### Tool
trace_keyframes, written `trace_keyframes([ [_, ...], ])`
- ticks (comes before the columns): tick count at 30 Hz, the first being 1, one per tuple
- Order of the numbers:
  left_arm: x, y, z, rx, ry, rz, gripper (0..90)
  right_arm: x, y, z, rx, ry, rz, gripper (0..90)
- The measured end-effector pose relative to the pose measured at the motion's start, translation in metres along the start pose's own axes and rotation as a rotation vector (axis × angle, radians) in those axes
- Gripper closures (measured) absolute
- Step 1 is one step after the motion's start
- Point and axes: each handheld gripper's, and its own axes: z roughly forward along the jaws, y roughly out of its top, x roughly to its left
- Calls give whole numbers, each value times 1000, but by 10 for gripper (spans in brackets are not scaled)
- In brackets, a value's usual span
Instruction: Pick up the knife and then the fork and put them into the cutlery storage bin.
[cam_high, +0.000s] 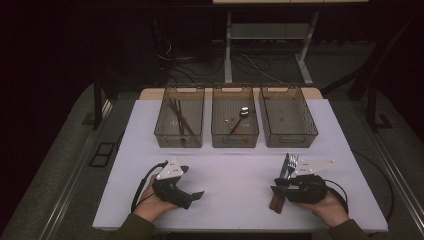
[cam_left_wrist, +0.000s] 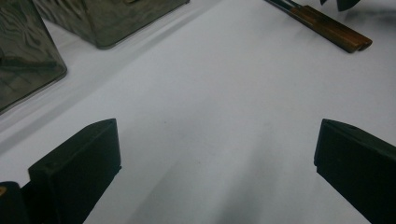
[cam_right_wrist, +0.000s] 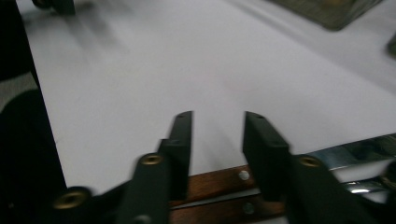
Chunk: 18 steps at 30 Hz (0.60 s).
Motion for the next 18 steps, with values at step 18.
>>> trace_keyframes([
  [18,1,0,1,7,-10,-3,0,15,-4,24,169,58,-75,893],
])
